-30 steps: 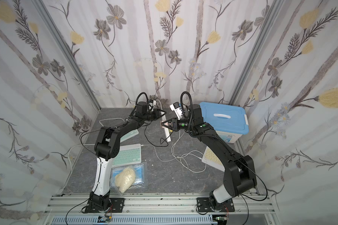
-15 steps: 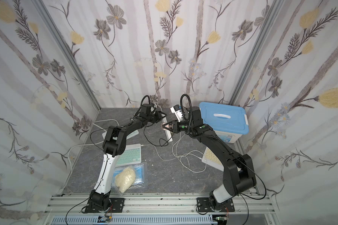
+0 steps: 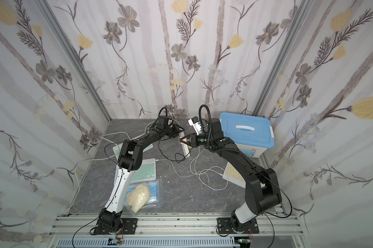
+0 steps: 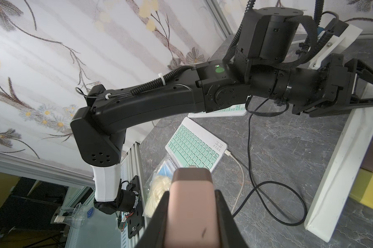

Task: Unplug the wireless keyboard
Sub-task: Place the socket at the center of the board.

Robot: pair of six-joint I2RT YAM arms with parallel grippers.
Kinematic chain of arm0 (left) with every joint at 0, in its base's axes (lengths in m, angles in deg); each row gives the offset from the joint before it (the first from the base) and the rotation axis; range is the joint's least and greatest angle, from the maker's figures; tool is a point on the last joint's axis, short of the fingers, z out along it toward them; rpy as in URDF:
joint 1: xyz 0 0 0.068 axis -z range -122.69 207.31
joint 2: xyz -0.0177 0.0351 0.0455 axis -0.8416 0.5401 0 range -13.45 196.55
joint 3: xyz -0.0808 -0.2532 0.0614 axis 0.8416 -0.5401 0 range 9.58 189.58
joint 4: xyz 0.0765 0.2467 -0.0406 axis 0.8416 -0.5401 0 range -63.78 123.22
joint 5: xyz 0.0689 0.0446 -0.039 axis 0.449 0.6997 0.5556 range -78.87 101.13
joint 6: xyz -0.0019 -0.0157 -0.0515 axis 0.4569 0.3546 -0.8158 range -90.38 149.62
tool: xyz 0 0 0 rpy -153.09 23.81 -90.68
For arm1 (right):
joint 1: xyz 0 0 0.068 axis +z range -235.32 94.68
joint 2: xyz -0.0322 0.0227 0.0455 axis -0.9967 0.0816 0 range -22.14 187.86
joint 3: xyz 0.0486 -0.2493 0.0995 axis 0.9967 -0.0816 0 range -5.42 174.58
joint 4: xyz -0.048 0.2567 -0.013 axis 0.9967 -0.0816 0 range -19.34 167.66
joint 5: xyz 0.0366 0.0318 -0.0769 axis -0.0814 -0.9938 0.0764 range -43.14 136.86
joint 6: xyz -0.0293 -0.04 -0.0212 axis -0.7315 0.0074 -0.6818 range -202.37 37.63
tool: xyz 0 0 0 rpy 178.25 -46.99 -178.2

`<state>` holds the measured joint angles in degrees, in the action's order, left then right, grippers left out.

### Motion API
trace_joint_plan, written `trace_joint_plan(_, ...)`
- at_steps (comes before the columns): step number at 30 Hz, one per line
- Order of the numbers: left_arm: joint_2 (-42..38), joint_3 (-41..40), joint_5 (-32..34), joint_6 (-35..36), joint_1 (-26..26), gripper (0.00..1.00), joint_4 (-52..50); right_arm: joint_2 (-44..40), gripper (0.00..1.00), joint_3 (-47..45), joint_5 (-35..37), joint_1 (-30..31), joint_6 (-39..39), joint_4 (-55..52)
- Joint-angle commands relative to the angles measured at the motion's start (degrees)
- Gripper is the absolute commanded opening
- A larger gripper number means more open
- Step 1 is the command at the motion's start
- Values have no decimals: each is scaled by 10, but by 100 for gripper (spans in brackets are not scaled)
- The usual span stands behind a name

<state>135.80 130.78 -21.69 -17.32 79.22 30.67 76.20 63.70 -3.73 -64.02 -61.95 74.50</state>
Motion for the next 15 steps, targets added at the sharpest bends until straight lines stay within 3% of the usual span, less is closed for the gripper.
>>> trace_joint_plan(1, 6, 15, 26, 12, -1, 61, -31, 0, 0, -3, 0, -1, -12, 15)
trace_joint_plan(8, -5, 31, 35, 35, -1, 81, -89, 4, 0, -3, -1, -2, -10, 18)
trace_joint_plan(12, -41, 10, 42, 55, 9, 82, -127, 5, 0, -3, -2, -2, -11, 18)
trace_joint_plan(15, -84, -34, 82, 67, 33, 81, -168, 4, 0, -6, -1, -3, -13, 18)
